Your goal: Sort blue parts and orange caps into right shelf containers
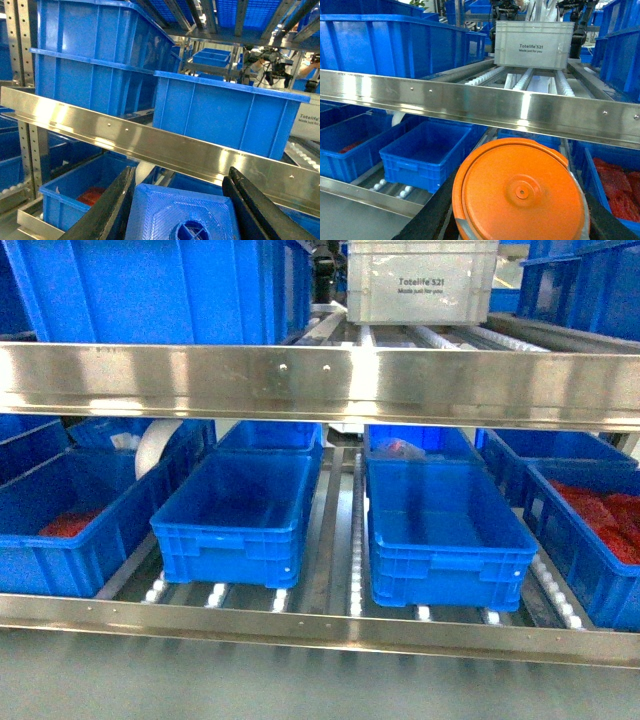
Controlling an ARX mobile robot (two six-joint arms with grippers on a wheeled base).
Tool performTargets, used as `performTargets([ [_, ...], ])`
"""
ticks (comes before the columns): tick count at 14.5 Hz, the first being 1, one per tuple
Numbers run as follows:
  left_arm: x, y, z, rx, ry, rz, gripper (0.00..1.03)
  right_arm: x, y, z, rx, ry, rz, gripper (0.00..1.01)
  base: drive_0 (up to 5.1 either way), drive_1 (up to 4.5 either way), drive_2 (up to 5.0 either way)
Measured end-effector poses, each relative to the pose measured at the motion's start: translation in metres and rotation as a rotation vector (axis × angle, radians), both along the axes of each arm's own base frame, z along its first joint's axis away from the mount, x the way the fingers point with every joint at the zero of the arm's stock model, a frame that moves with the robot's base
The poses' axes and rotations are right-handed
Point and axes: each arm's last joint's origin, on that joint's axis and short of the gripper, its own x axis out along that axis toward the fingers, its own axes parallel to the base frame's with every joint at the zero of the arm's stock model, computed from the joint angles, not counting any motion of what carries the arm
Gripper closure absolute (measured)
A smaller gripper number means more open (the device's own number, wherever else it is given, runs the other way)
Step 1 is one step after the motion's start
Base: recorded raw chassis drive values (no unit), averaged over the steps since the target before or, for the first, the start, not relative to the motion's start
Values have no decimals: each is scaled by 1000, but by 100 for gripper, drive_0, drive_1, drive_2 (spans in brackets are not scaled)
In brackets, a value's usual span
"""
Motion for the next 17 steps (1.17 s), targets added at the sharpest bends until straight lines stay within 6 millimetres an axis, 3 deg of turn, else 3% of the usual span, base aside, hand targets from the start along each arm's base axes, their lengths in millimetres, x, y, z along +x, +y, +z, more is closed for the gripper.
performTargets([
  [17,0,0,0,0,0,0,56,0,0,0,0,0,0,57,0,0,0],
])
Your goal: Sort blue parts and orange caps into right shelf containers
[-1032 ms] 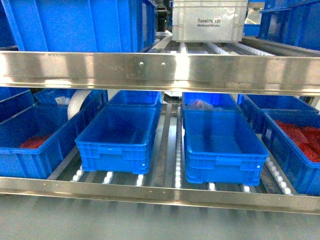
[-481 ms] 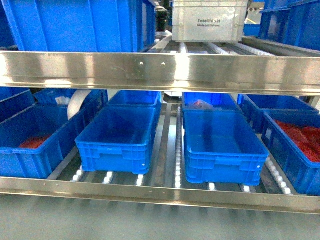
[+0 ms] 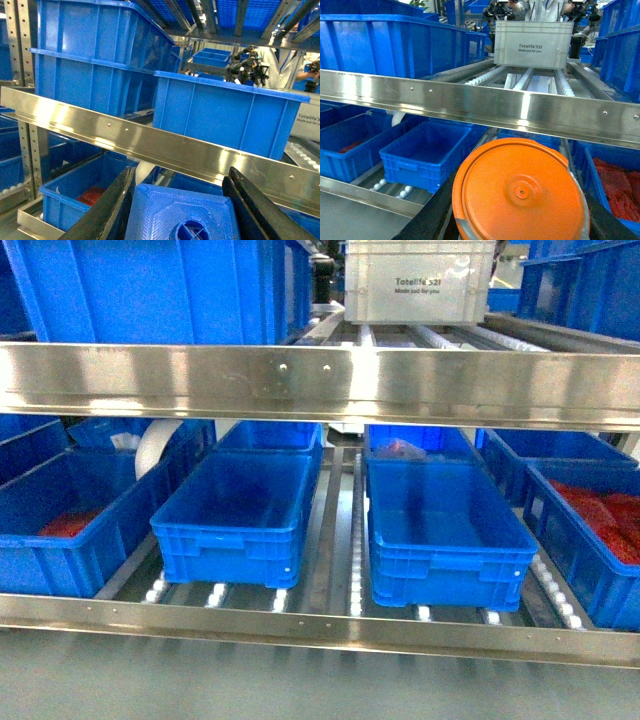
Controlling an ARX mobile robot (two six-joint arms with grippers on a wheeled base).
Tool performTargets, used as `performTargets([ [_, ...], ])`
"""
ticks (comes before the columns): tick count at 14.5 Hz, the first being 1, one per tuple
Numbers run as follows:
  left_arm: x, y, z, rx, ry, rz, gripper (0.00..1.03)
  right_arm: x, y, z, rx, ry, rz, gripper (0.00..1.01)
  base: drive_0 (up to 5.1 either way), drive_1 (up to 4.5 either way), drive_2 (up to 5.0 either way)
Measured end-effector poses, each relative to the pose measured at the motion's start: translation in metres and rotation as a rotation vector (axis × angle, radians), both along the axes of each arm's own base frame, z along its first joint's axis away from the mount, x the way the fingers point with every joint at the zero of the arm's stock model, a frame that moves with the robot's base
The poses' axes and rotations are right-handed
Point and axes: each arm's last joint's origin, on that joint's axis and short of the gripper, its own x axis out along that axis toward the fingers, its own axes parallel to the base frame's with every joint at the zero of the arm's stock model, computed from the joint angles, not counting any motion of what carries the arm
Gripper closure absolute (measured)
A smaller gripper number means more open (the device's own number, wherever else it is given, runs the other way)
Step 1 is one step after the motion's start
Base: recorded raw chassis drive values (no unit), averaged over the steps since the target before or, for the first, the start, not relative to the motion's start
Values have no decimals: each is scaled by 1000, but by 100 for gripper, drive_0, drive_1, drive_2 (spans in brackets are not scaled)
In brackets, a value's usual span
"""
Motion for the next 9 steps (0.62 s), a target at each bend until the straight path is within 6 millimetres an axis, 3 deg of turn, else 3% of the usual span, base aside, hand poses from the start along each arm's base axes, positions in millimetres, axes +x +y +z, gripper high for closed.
performTargets([
  [9,0,0,0,0,0,0,56,0,0,0,0,0,0,57,0,0,0],
])
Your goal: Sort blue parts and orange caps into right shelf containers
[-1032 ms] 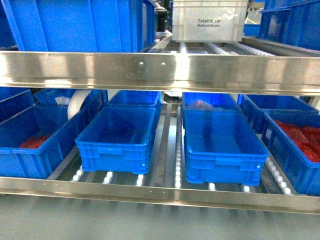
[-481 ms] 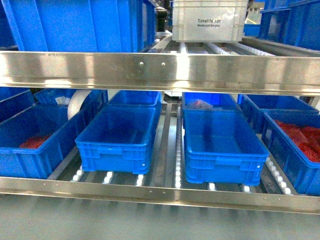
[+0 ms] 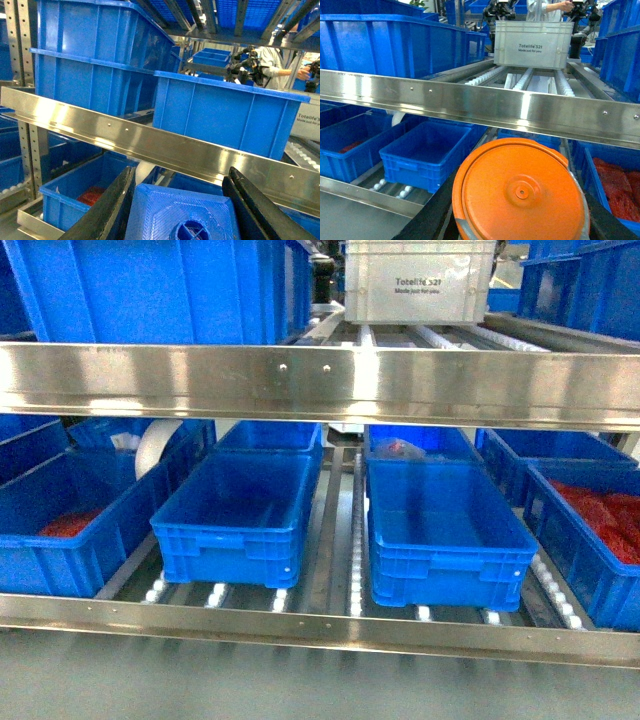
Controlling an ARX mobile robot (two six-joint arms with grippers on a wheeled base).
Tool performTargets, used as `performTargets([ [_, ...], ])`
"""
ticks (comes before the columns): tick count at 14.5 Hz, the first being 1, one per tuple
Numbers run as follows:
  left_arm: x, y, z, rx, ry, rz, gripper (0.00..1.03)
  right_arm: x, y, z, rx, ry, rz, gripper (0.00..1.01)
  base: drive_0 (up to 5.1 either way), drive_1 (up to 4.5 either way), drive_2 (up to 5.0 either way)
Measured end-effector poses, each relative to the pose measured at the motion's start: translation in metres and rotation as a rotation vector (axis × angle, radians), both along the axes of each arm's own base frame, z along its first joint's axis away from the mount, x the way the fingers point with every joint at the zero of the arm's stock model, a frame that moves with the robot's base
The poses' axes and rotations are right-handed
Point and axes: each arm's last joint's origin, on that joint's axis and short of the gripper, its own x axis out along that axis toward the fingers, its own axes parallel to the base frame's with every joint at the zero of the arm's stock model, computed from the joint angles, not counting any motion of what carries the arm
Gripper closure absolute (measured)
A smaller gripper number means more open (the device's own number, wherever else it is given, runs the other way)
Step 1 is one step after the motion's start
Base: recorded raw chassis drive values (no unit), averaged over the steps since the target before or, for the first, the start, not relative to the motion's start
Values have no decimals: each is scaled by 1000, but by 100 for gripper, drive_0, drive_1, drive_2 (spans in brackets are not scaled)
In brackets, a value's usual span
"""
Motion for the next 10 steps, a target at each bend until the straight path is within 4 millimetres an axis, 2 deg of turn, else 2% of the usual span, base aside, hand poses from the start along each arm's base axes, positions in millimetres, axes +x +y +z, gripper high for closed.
performTargets([
  [10,0,0,0,0,0,1,56,0,0,0,0,-3,0,57,0,0,0],
])
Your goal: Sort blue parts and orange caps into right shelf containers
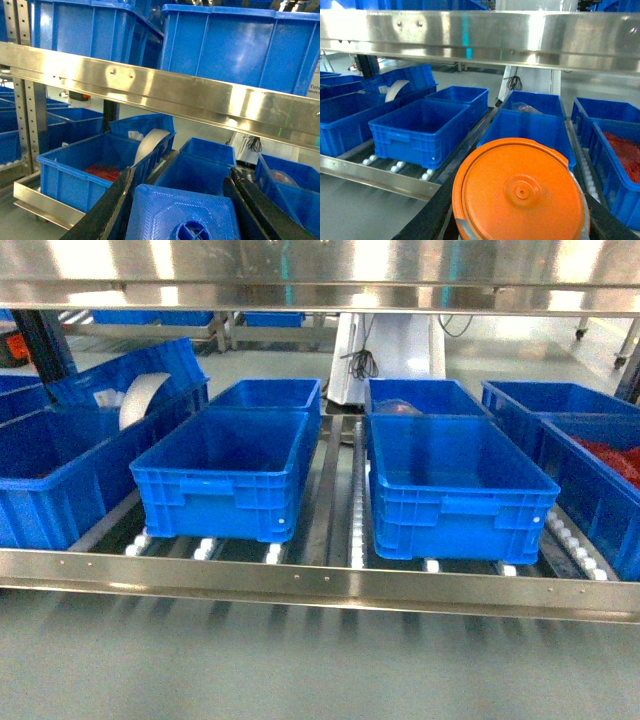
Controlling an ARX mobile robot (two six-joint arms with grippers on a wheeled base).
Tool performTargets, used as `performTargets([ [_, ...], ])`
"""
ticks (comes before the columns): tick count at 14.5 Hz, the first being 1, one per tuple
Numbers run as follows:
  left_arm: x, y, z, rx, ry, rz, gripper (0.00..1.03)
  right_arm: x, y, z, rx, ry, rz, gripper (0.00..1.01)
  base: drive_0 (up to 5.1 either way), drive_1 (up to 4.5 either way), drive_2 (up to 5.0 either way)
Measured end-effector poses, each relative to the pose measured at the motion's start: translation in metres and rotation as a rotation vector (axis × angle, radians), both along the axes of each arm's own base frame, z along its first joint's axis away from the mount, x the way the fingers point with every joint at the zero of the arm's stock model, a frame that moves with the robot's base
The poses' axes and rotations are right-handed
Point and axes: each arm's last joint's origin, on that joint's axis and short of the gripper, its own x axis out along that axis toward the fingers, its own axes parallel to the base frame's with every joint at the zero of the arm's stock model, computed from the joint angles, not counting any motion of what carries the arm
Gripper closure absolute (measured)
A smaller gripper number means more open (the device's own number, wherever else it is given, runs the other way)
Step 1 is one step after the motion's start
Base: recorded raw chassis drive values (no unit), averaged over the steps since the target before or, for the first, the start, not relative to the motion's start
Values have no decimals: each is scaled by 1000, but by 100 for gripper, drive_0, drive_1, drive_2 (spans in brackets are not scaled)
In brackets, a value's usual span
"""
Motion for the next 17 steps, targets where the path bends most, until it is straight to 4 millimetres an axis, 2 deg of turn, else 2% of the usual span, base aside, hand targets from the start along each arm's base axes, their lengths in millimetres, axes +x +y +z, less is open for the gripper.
performTargets([
  [17,0,0,0,0,1,0,56,0,0,0,0,0,0,57,0,0,0],
])
